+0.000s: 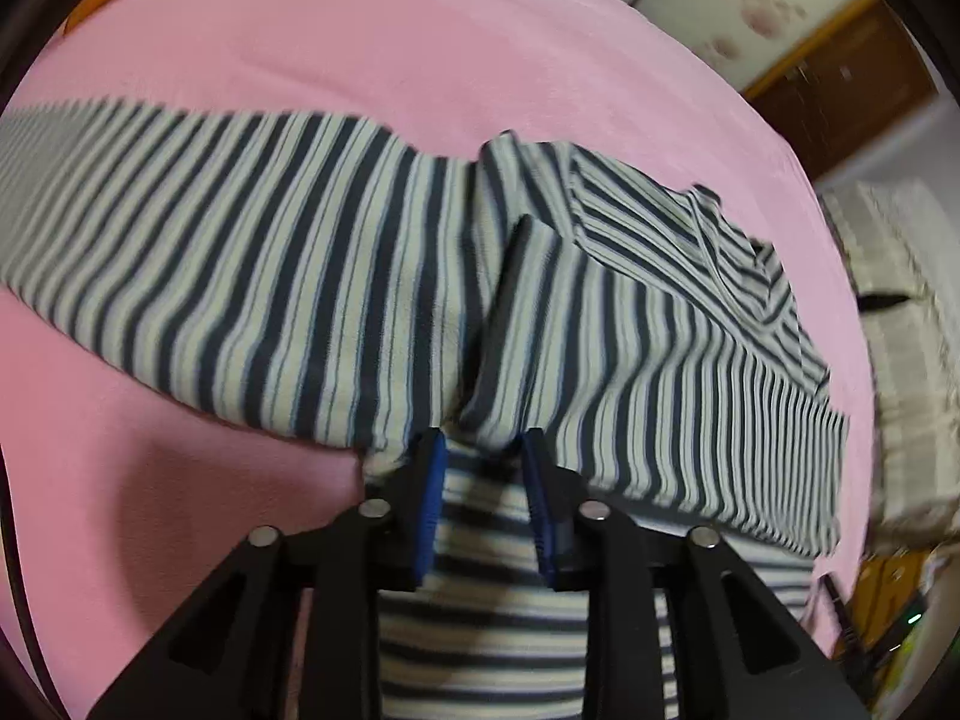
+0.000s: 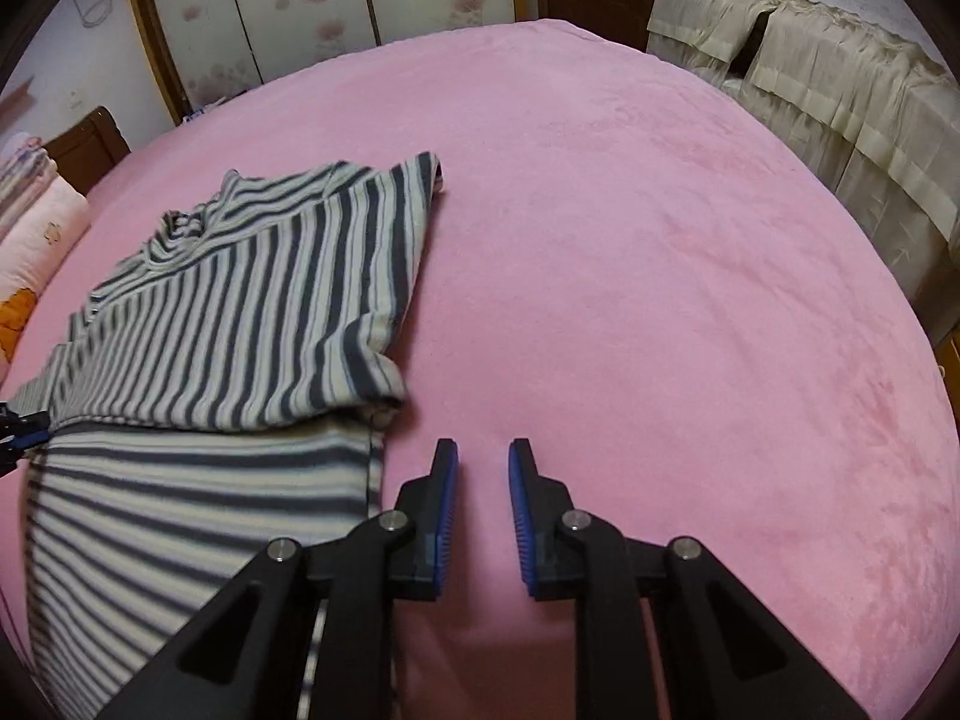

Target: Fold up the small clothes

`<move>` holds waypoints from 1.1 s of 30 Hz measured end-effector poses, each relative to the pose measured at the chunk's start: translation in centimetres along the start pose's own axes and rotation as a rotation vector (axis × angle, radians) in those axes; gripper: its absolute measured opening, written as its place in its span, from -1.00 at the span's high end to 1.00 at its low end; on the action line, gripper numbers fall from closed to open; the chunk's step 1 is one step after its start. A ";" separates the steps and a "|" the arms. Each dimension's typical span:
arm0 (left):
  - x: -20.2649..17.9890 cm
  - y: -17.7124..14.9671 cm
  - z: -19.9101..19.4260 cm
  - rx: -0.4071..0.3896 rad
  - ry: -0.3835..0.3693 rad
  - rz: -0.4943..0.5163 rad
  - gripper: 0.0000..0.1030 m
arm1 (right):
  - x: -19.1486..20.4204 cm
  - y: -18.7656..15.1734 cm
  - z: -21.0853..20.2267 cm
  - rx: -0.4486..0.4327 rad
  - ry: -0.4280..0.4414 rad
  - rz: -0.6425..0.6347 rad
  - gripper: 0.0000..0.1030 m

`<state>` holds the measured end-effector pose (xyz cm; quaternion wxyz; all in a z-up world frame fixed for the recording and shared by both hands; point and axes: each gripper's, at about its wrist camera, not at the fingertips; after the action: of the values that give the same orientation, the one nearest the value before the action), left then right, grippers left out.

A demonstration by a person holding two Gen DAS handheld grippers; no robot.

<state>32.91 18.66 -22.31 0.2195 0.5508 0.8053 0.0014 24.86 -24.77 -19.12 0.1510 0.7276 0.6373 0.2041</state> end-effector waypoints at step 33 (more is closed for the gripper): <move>-10.8 -0.1 2.6 -0.121 0.113 0.226 -0.50 | 20.2 3.3 2.6 0.013 0.210 -0.307 0.66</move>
<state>36.99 8.41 -20.86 0.2048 0.6228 0.7477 0.1056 31.12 -5.17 -17.68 0.1085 0.5974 0.7544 0.2495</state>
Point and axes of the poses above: each gripper's, at about its wrist camera, not at the fingertips, and z roughly the way its jaws point, x to its left, y to its top, and after that the axes turned 4 degrees about x, right-handed
